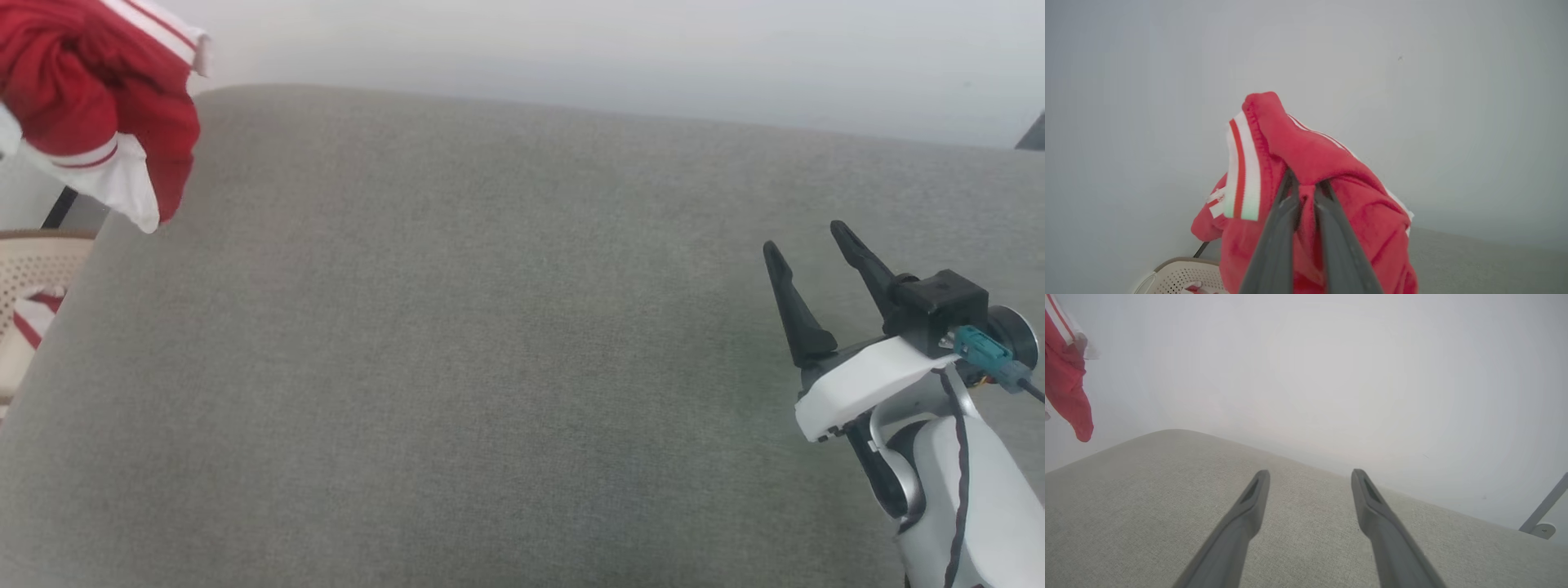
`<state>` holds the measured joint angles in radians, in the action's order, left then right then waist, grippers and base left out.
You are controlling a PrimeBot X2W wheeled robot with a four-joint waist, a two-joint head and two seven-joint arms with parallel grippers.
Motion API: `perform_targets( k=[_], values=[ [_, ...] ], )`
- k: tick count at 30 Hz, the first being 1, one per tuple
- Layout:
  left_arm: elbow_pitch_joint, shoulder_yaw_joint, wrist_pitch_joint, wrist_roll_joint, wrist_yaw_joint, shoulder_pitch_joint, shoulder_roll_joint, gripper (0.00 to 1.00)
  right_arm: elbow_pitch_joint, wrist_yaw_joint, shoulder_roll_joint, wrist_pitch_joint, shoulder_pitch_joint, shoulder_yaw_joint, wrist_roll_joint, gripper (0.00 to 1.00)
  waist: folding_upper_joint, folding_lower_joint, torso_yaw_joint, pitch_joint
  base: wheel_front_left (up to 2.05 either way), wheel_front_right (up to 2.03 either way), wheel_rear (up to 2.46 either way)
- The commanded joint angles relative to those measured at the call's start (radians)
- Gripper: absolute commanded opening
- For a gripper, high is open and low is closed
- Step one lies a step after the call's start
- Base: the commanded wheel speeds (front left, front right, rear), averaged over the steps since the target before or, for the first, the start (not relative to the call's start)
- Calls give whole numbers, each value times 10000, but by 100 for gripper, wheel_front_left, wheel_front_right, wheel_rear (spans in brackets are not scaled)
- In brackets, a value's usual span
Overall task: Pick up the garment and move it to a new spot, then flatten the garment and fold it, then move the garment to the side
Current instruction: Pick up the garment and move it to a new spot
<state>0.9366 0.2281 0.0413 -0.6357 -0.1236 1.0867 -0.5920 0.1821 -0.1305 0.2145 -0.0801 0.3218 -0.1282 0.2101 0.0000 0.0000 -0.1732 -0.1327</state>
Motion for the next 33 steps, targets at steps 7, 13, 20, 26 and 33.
perform_targets(
  k=[7, 13, 20, 26, 33],
  values=[
    [-3761, 43, 1700, -317, 939, -1122, 0, 0, 224, -5, -116, -302, 15, 425, -57, 100, 0, 0, 784, 503, 0, 0, 0],
    [-6530, -38, 2849, -660, 1846, -2396, -138, 0, 281, -3, 18, -374, 78, 846, -111, 100, 0, 0, 1399, 505, 0, 0, 0],
    [-9759, 194, 4289, -798, 3010, -3754, -116, 0, 406, -5, 78, -552, 72, 1418, -156, 100, 0, 0, 2374, 349, 0, 0, 0],
    [-11282, 757, 5059, -931, 3520, -4366, 250, 0, 596, -5, -18, -701, -50, 1705, -181, 100, 0, 0, 3076, 128, 0, 0, 0],
    [-11354, 1592, 5459, -1241, 3709, -5134, 905, 0, 874, -5, -263, -980, -94, 1773, -130, 100, 0, 0, 3637, -252, 0, 0, 0]
  ],
)
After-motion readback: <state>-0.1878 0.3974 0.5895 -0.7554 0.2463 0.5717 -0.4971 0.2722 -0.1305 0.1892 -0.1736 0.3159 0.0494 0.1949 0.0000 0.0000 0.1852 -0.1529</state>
